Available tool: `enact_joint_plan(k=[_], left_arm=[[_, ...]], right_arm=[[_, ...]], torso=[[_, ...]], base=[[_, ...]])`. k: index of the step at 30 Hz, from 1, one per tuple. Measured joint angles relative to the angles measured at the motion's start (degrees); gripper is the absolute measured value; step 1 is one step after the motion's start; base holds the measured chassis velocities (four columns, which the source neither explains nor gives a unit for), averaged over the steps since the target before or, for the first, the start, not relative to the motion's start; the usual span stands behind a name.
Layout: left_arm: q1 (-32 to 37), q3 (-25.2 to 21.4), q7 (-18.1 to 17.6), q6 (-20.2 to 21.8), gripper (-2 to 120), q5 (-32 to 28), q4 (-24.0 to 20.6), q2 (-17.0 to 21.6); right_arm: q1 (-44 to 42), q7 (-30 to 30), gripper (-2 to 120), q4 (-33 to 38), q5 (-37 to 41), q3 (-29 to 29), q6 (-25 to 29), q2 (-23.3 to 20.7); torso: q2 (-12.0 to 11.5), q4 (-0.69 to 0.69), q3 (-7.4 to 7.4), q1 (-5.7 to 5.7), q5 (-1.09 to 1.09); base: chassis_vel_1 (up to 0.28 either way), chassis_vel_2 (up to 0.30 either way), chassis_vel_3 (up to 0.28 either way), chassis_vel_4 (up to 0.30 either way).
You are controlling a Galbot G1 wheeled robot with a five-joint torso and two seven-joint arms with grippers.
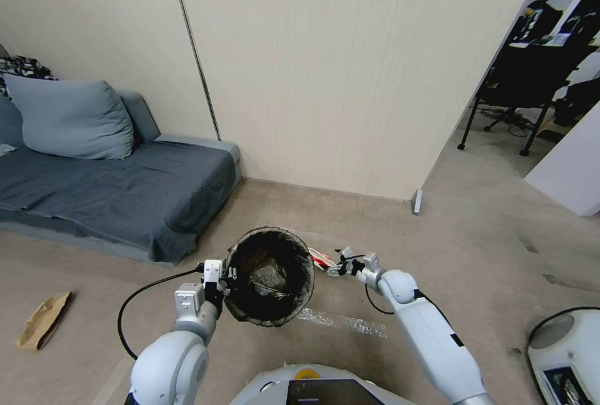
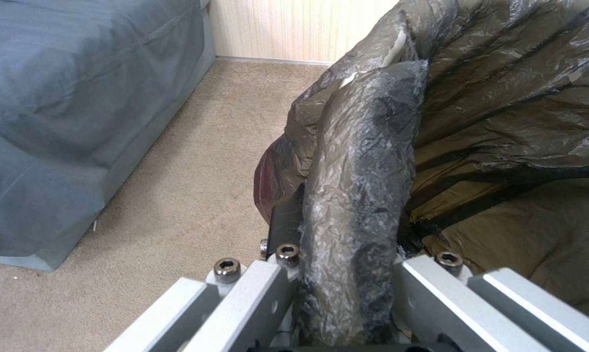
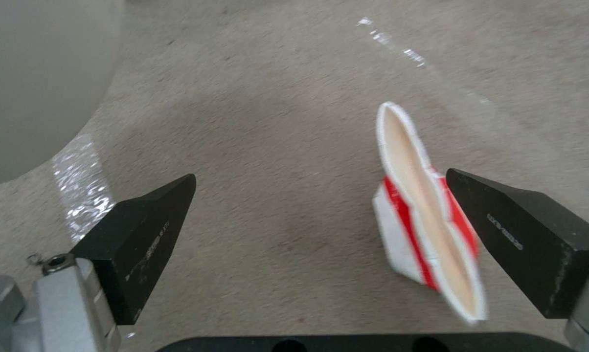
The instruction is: Pick up the trash bin, then pick up the garbage from the floor and place it into the trash bin.
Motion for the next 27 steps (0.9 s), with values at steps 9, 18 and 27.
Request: enact_joint_plan(k=[9,18,27], left_arm=[[0.5,-0.2,0.1,0.0,1,0.0,-0.6,-0.1],[0.7,0.1,0.1,0.0,1,0.1,-0.7,-0.2],[0.9,0.3,0.1,0.0,1,0.4,-0.6,-0.4]], right_arm=[[1.9,4.6,100,-5.3,-1.8,-0.2,1.3,3.1],[3.8,12.8,100,-10.1,-5.7,0.0,2.5,4.6],[4.6,14.7,100,-13.4,-7.8,0.1,4.3,5.4]], torso=[[0.0,0.00,0.00,0.00,0.01],[0.0,0.00,0.00,0.00,0.00],[0.0,0.00,0.00,0.00,0.01]], base=[[0.000,0.000,0.000,0.000],[0.000,0.000,0.000,0.000],[0.000,0.000,0.000,0.000]])
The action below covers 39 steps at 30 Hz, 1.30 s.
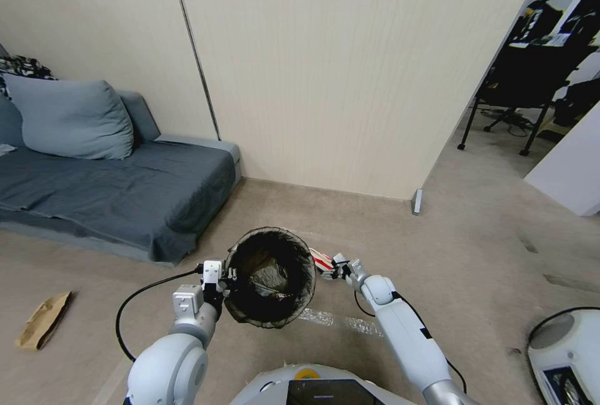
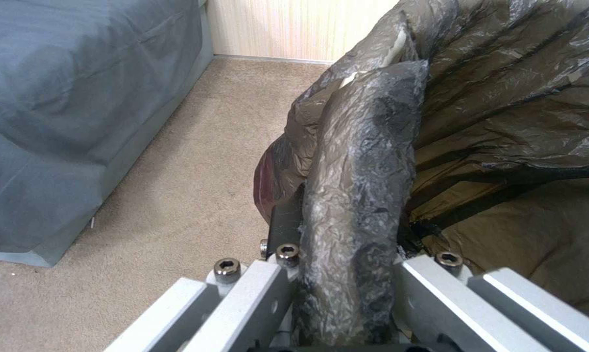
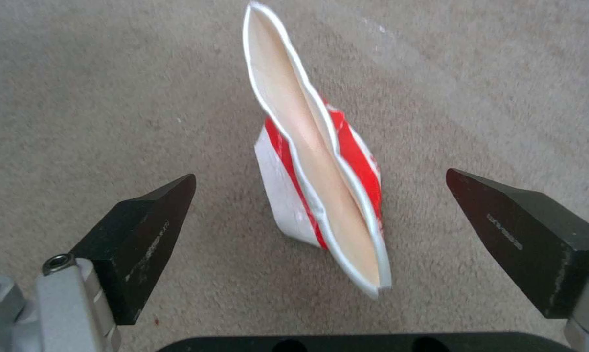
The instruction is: Pick up the trash bin, then pick up the garbage from the floor and place it into the trash bin.
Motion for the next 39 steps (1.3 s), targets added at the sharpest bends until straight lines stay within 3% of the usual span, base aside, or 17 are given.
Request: enact_joint_plan(k=[21,34,39], left_arm=[[-0.3,0.3,0.2,-0.1,1,0.2,0.8,-0.1],[0.0,0.6,0.7,-0.3,1,0.9,0.8,-0.1],[0.0,0.5,0.8,-0.3,1,0.9,0.8,-0.1]], right_arm=[[8.2,1.7,100,-17.3,-6.9,3.4,4.5,4.7],[11.5,3.2,100,-21.7,-10.2,3.8,9.2,6.6],[11.6,3.2,88,-21.6,-10.8,3.8,9.2,6.7]], torso=[[0.0,0.01,0.00,0.00,0.00],[0.0,0.01,0.00,0.00,0.00],[0.0,0.00,0.00,0.00,0.00]], base=[[0.000,0.000,0.000,0.000],[0.000,0.000,0.000,0.000],[0.000,0.000,0.000,0.000]])
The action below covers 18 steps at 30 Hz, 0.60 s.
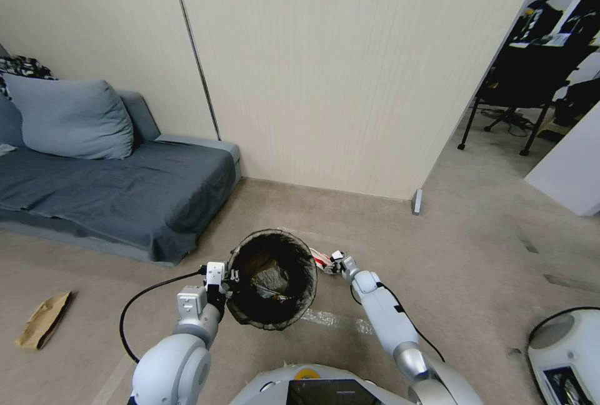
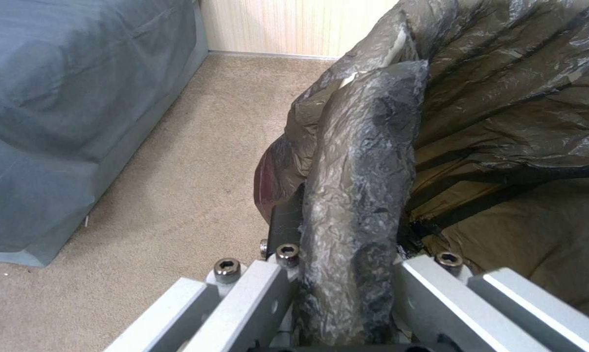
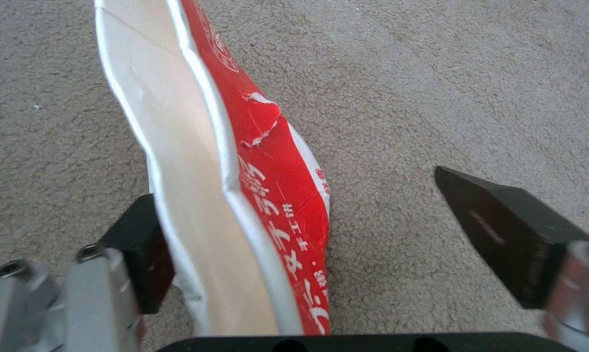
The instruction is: Pick up the trash bin, then pick up the garbage from the floor and place it into the trash bin.
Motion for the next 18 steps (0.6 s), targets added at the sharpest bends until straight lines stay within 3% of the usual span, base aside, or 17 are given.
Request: enact_joint_plan(k=[1,4,18], left_arm=[[0.0,0.0,0.0,0.0,1,0.0,0.0,0.0],[0.0,-0.1,0.1,-0.1,1,0.0,0.2,0.0],[0.0,-0.3,0.3,-0.2,1,-0.2,0.3,0.4]], right_arm=[[0.0,0.0,88,0.0,0.0,0.0,0.0,0.0],[-0.4,-0.1,70,0.7,-0.6,0.0,-0.1,0.0],[-1.4,0.0,21,1.8,-1.3,0.1,-0.5,0.4]], torso=[[0.0,0.00,0.00,0.00,0.00],[0.0,0.00,0.00,0.00,0.00],[0.0,0.00,0.00,0.00,0.00]], base=[[0.000,0.000,0.000,0.000],[0.000,0.000,0.000,0.000],[0.000,0.000,0.000,0.000]])
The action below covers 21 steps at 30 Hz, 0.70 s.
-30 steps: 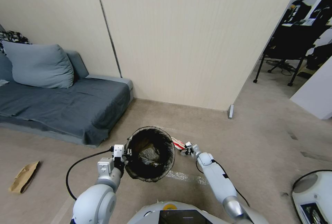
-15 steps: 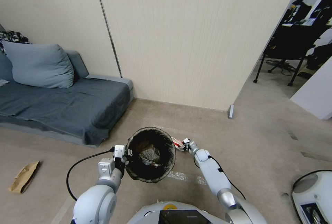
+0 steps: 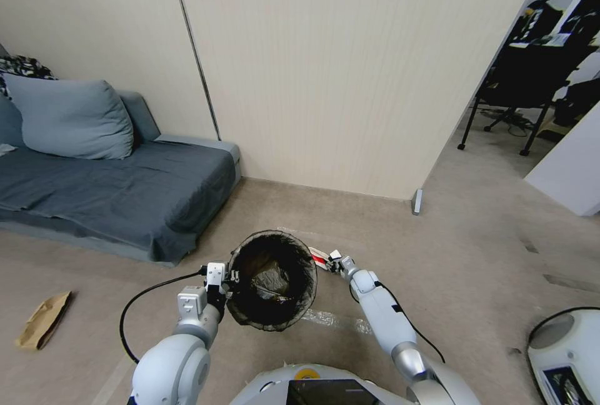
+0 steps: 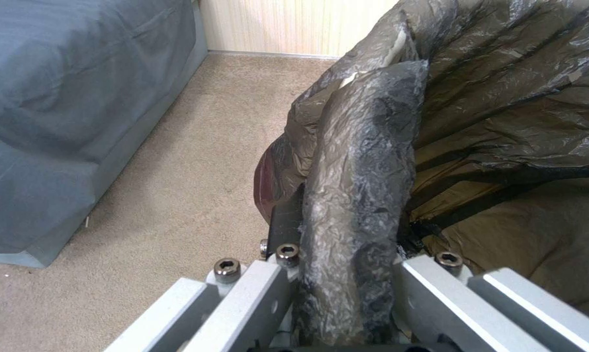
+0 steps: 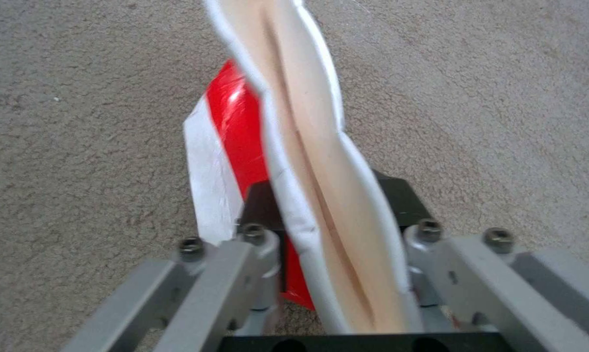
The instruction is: Pick up the trash bin, then pick up the garbage from the floor and place it into the trash bin.
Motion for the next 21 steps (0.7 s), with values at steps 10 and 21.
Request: enact_joint_plan(k=[10,21], left_arm=[[0.2,-0.1,0.0,-0.1,1,0.0,-0.3,-0.1],[0.7,-0.1,0.0,-0.1,1,0.4,-1.0,-0.1]], right_arm=[[-0.6,0.0,0,0.2,1.3,0.1,-0.6,-0.1],[-4.6,1.1,0,11.0,10.3,0.6,-3.9,-3.0]], torso=[[0.0,0.00,0.00,0.00,0.00],[0.0,-0.01,0.00,0.00,0.02]], base=[[0.000,0.000,0.000,0.000],[0.000,0.000,0.000,0.000]])
